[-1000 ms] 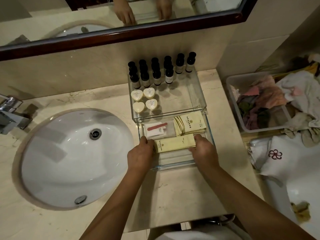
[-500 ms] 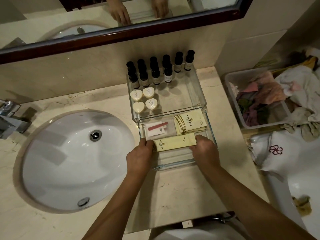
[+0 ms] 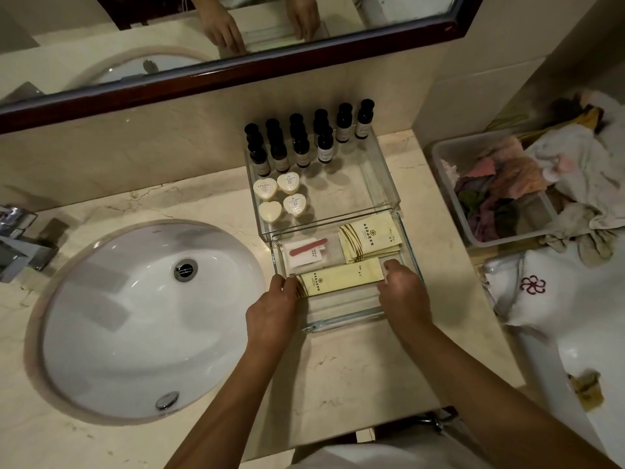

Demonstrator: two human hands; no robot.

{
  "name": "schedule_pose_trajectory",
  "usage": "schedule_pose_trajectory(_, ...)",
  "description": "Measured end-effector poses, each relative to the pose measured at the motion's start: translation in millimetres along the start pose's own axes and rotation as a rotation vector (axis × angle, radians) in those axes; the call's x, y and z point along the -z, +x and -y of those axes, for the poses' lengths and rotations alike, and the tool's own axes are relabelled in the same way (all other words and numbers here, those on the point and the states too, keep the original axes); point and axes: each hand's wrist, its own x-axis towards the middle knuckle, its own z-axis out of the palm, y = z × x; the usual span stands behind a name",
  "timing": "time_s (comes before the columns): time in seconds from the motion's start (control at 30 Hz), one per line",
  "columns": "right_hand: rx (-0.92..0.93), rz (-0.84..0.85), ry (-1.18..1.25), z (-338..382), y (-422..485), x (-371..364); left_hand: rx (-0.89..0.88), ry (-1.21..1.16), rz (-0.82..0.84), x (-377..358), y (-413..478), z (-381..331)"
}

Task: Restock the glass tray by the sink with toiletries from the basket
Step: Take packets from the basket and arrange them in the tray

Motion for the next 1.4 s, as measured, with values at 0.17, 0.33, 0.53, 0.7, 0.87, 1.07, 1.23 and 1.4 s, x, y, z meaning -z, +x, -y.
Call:
schedule_pose_trajectory(0.17,-0.082,-0.021,0.082,4.5,2.3,27.3,0.014,-0.013,-0.02,9.5,-11.9,-0.2)
schedule_pose_trajectory(0.33,-0.056,-0.032,0.08,9.0,9.2,64.2,0.084,-0.081,-0.02,21.2,-28.2,4.6)
schedule_pose_trajectory(0.53,0.035,-0.038,0.102,8.4,4.7,91.9,0.175,-0.144,-0.024,35.4,-56.2,11.0)
schedule_pose_trajectory(0.7,0.134,0.061,0.132,14.4,-14.1,99.7,0.312,-0.21,-0.114,40.7,-95.4,10.6)
schedule_pose_trajectory(0.87,0.274,0.151,0.138,9.0,-47.7,103.2,0.439,-0.288,-0.186,30.8,-149.1,-2.8)
schedule_pose_trajectory(1.07,0.338,0.22,0.163,-13.0,-84.5,97.1,0.564,-0.321,-0.232,16.4,-211.1,-28.0)
schedule_pose_trajectory(1.23,0.456,0.353,0.125,7.0,-121.2,75.0,0.724,-0.342,-0.292,6.0,-276.7,-27.7)
schedule_pose_trajectory(1.4,0.723,0.476,0.075,54.5,-178.2,57.0,0.946,-0.326,-0.337,-10.5,-363.6,-15.6)
